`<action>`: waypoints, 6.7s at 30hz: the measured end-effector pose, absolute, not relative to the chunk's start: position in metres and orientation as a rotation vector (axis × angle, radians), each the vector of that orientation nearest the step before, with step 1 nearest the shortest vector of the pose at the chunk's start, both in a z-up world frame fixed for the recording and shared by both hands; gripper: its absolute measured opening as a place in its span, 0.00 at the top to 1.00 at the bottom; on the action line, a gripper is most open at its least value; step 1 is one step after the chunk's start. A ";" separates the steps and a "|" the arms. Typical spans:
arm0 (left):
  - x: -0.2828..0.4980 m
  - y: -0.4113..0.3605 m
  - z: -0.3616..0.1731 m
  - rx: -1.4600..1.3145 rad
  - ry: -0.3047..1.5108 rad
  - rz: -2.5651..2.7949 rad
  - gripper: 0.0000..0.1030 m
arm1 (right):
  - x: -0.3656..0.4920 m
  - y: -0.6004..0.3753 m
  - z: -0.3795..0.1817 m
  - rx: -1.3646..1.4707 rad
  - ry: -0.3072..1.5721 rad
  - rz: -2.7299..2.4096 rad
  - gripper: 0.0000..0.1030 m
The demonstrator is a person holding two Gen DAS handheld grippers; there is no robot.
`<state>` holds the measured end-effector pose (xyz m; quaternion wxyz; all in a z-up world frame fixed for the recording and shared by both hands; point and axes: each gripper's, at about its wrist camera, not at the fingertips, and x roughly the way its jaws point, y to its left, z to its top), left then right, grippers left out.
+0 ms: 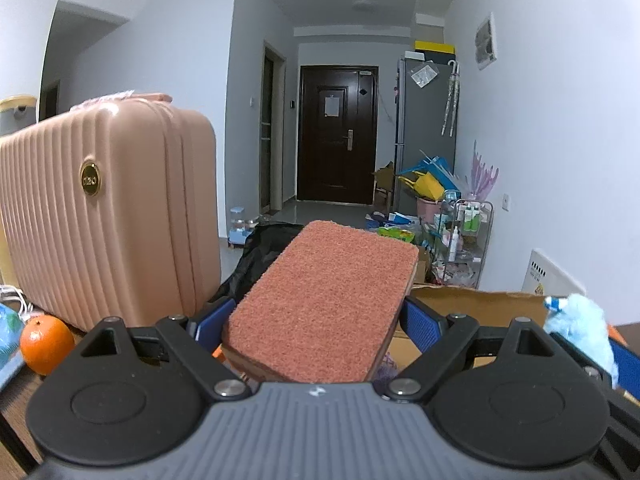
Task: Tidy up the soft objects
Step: 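Open both tools to drop the plush toy and sponge block into the box, then withdraw both tools from the box toward the lavender headband, then grasp the clear plastic bag with the left tool while the right tool approaches the lavender headband, then grasp the lavender headband with the right tool and lift it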
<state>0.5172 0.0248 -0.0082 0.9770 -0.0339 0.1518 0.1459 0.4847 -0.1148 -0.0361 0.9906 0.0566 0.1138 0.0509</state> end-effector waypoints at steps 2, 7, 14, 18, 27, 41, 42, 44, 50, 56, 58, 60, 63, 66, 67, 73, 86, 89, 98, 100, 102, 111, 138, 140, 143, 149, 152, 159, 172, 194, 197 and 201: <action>0.516 0.021 -0.011 -0.048 0.304 0.298 0.13 | 0.487 -0.117 -0.036 0.124 0.240 0.102 0.60; 0.515 0.023 -0.012 -0.063 0.306 0.288 0.12 | 0.490 -0.118 -0.036 0.121 0.249 0.103 0.58; 0.517 0.035 -0.012 -0.116 0.331 0.298 0.00 | 0.491 -0.117 -0.038 0.110 0.267 0.091 0.23; 0.515 0.041 -0.011 -0.137 0.325 0.313 0.00 | 0.490 -0.119 -0.037 0.111 0.249 0.063 0.00; 0.512 0.050 -0.011 -0.178 0.335 0.336 0.00 | 0.492 -0.126 -0.038 0.151 0.264 0.064 0.00; 0.487 0.047 0.001 -0.188 0.301 0.317 0.00 | 0.469 -0.124 -0.038 0.140 0.231 0.100 0.00; 0.482 0.046 0.002 -0.182 0.297 0.312 0.00 | 0.466 -0.124 -0.038 0.138 0.223 0.106 0.00; 0.473 0.046 0.004 -0.187 0.292 0.304 0.00 | 0.459 -0.124 -0.036 0.135 0.212 0.117 0.00; 0.444 0.052 0.007 -0.205 0.291 0.294 0.00 | 0.437 -0.126 -0.034 0.120 0.193 0.144 0.00; 0.415 0.056 0.009 -0.190 0.274 0.290 0.00 | 0.412 -0.129 -0.033 0.087 0.172 0.167 0.00; 0.406 0.058 0.010 -0.184 0.278 0.285 0.00 | 0.403 -0.129 -0.033 0.074 0.166 0.169 0.00; 0.396 0.060 0.009 -0.181 0.282 0.276 0.00 | 0.395 -0.132 -0.033 0.066 0.163 0.171 0.00; 0.383 0.061 0.009 -0.173 0.283 0.266 0.00 | 0.384 -0.136 -0.032 0.056 0.158 0.174 0.00; 0.369 0.062 0.009 -0.164 0.281 0.261 0.00 | 0.373 -0.139 -0.032 0.044 0.156 0.174 0.00; 0.365 0.062 0.009 -0.160 0.282 0.260 0.00 | 0.370 -0.141 -0.032 0.041 0.157 0.173 0.00; 0.341 0.065 0.007 -0.146 0.294 0.264 0.00 | 0.349 -0.150 -0.033 0.027 0.162 0.162 0.00; 0.289 0.070 -0.001 -0.128 0.342 0.280 0.00 | 0.298 -0.172 -0.034 0.004 0.185 0.145 0.00; 0.277 0.071 -0.003 -0.129 0.352 0.289 0.00 | 0.286 -0.176 -0.033 0.002 0.192 0.140 0.00; 0.237 0.071 -0.007 -0.122 0.389 0.297 0.00 | 0.252 -0.186 -0.034 -0.014 0.205 0.138 0.00; 0.231 0.070 -0.007 -0.118 0.394 0.295 0.00 | 0.247 -0.187 -0.034 -0.018 0.206 0.134 0.00; 0.226 0.068 -0.008 -0.108 0.399 0.295 0.00 | 0.242 -0.190 -0.034 -0.016 0.204 0.132 0.00; 0.221 0.065 -0.009 -0.092 0.412 0.278 0.00 | 0.240 -0.192 -0.034 -0.019 0.221 0.123 0.00; 0.305 0.099 -0.036 -0.013 0.563 0.162 0.00 | 0.263 -0.190 -0.046 -0.053 0.325 0.080 0.00; 0.313 0.104 -0.037 -0.018 0.566 0.174 0.00 | 0.268 -0.190 -0.047 -0.058 0.332 0.070 0.00; 0.325 0.111 -0.038 -0.010 0.576 0.172 0.00 | 0.277 -0.189 -0.048 -0.059 0.340 0.052 0.00; 0.345 0.122 -0.041 -0.018 0.600 0.149 0.05 | 0.295 -0.187 -0.051 -0.045 0.365 0.035 0.00; 0.351 0.125 -0.044 -0.029 0.625 0.128 0.19 | 0.301 -0.184 -0.051 -0.044 0.370 0.029 0.00; 0.356 0.120 -0.048 -0.006 0.658 0.088 0.58 | 0.304 -0.185 -0.052 -0.033 0.385 0.026 0.00; 0.344 0.120 -0.039 0.011 0.579 0.119 0.59 | 0.308 -0.188 -0.052 -0.001 0.400 0.039 0.00; 0.316 0.060 -0.025 -0.026 0.486 0.098 0.59 | 0.384 -0.197 -0.070 0.123 0.607 0.021 0.00; 0.316 0.052 -0.025 -0.023 0.486 0.092 0.59 | 0.391 -0.196 -0.072 0.140 0.622 0.031 0.00; 0.318 0.045 -0.025 -0.030 0.490 0.090 0.59 | 0.396 -0.195 -0.073 0.150 0.629 0.048 0.04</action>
